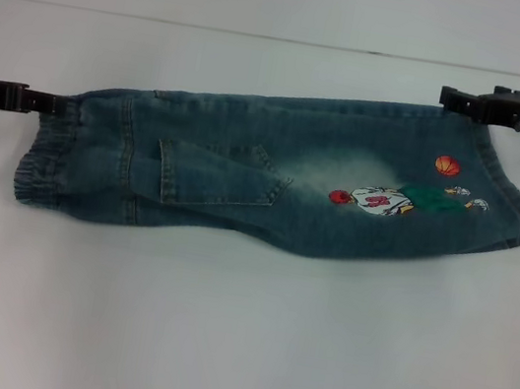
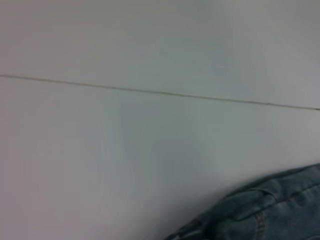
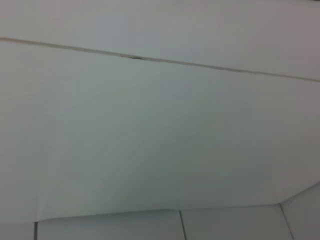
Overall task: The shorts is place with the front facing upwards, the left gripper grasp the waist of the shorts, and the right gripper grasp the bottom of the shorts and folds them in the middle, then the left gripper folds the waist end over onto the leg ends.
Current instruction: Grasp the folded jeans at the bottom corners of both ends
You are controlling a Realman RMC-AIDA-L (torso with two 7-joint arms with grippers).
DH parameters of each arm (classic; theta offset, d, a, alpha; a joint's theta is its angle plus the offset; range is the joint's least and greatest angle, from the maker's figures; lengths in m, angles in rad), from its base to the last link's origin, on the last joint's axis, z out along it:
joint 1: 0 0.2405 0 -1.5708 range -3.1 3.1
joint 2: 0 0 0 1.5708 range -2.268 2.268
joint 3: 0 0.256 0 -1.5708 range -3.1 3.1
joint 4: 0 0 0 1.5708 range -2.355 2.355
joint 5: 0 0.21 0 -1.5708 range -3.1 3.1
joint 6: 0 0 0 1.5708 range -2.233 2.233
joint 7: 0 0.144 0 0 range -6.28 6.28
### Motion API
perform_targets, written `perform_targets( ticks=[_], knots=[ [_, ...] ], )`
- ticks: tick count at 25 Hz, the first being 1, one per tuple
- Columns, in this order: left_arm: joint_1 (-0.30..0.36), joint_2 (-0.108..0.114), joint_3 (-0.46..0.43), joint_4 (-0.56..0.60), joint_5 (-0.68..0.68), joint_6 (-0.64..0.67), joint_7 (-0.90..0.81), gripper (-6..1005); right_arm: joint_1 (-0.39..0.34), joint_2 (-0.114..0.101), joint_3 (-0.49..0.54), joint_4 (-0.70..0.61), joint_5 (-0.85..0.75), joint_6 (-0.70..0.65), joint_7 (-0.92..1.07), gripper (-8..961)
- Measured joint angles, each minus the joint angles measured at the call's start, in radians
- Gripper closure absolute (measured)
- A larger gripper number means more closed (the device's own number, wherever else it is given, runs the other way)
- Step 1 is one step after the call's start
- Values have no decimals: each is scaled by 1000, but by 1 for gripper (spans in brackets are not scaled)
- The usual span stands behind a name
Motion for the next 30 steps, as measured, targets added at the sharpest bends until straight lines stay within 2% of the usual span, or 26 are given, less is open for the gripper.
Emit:
perform_targets(
  ticks=[4,11,15,20,30],
  knots=[
    [1,6,-12,35,-10,80,-9,440,-10,-8,10,-8,3,-40,13,43],
    [-2,58,-26,45,37,278,-160,441,-34,-5,18,-41,24,-95,16,46],
    [-13,72,-32,51,109,354,-269,442,-36,-4,17,-42,30,-95,9,48],
    [-30,77,-32,42,184,358,-387,442,-33,-3,9,-43,31,-96,-3,49],
    [-37,78,-25,-56,237,261,-402,442,-29,10,4,-44,31,-98,-25,48]
  ],
)
